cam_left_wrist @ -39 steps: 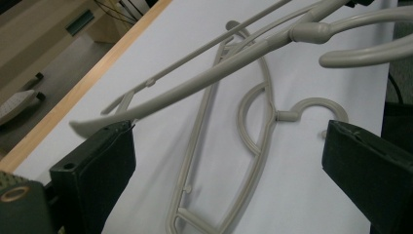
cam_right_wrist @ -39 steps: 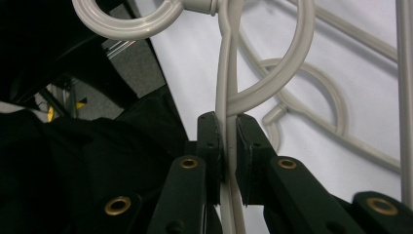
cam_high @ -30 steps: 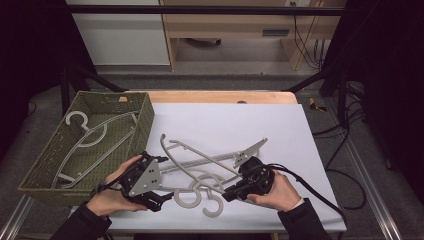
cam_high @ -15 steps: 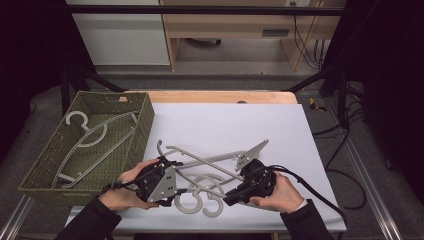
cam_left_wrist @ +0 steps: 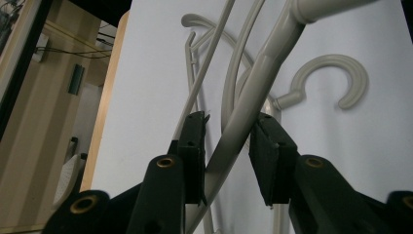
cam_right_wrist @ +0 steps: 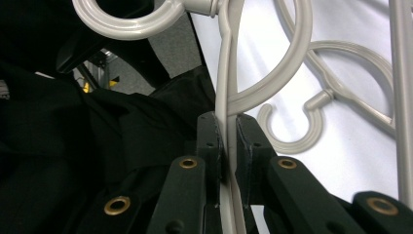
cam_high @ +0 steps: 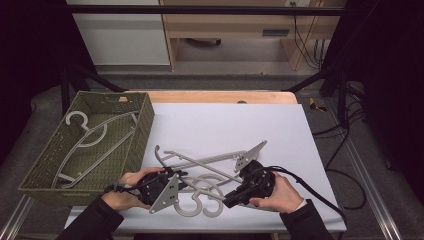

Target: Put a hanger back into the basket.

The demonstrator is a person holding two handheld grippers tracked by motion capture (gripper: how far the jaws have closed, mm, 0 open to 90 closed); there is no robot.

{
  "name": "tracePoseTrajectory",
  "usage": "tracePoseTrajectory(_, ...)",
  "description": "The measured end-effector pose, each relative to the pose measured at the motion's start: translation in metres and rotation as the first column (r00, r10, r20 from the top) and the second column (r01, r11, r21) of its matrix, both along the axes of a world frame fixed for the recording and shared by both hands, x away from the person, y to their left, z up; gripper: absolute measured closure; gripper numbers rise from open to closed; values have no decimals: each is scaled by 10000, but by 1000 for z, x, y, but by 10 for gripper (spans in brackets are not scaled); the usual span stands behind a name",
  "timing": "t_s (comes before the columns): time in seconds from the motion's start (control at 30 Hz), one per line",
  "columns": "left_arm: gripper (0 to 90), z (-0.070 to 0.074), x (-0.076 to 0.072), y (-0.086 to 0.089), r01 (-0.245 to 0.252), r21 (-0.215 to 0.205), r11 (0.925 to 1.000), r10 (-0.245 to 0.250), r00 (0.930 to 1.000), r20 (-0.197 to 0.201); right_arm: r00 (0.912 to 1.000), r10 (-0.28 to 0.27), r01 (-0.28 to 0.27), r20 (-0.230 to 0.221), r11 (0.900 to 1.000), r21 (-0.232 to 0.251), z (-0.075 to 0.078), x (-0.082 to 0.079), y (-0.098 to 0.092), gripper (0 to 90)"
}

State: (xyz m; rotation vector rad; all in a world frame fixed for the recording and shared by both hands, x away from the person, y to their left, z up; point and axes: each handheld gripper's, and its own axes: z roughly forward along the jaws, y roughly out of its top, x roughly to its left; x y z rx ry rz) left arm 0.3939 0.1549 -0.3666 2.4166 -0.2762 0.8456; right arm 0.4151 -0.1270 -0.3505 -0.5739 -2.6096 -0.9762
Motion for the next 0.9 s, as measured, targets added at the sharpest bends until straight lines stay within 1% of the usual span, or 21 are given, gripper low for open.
tracePoseTrajectory(0.07,691,-1,1,0,72,36,10000,-73,10000,24,10000,53,-52,-72,10000,79,0,-1,0,824)
tracePoseTrajectory(0.17,709,-3,-1,-1,221,149,9996,-223,9997,115,9999,135,-134,-101,9999,42,0,0,0,824)
tracePoseTrajectory(0.27,730,-4,-3,-2,396,338,9986,-399,9992,71,9998,209,-209,-80,9998,12,0,-1,0,823)
tracePoseTrajectory(0.33,746,-5,-4,-2,467,473,9978,-467,9989,-8,9996,287,-287,50,9996,-31,0,-1,-1,821)
tracePoseTrajectory(0.37,756,-6,-5,-2,497,484,9976,-492,9987,-104,9994,281,-281,189,9996,-27,1,-1,-1,820)
tracePoseTrajectory(0.4,762,-6,-4,-2,552,475,9973,-540,9982,-249,9990,287,-287,345,9996,-19,1,-1,-2,819)
tracePoseTrajectory(0.47,772,-6,-4,-1,565,438,9974,-551,9980,-322,9980,274,-269,577,9996,-92,1,-1,-2,818)
tracePoseTrajectory(0.53,784,-5,-5,0,595,362,9976,-576,9970,-517,9972,298,-289,687,9995,-135,1,-1,-3,815)
tracePoseTrajectory(0.57,788,-6,-5,1,606,233,9979,-589,9959,-686,9971,334,-327,690,9994,-111,2,-1,-3,814)
tracePoseTrajectory(0.67,791,-4,-6,1,489,187,9986,-473,9958,-780,9952,344,-349,919,9994,37,3,-1,-4,807)
tracePoseTrajectory(0.7,791,-4,-6,1,449,202,9988,-431,9959,-801,9955,319,-319,897,9995,-14,4,-1,-4,803)
tracePoseTrajectory(0.77,792,-2,-6,0,325,200,9993,-305,9954,-910,9936,163,-169,1119,9998,44,4,-1,-5,791)
tracePoseTrajectory(0.8,792,-1,-6,0,322,113,9994,-310,9951,-935,9922,139,-151,1238,9998,87,5,-1,-6,789)
tracePoseTrajectory(0.83,792,1,-7,-1,262,66,9996,-254,9945,-1019,9920,89,-103,1262,9999,105,6,-1,-7,783)
tracePoseTrajectory(0.87,796,3,-7,-1,226,-54,9997,-231,9915,-1278,9905,19,-36,1372,9999,126,7,-2,-8,770)
tracePoseTrajectory(0.9,798,4,-7,-1,212,-111,9997,-225,9907,-1340,9872,-94,70,1589,9999,158,8,-1,-9,758)
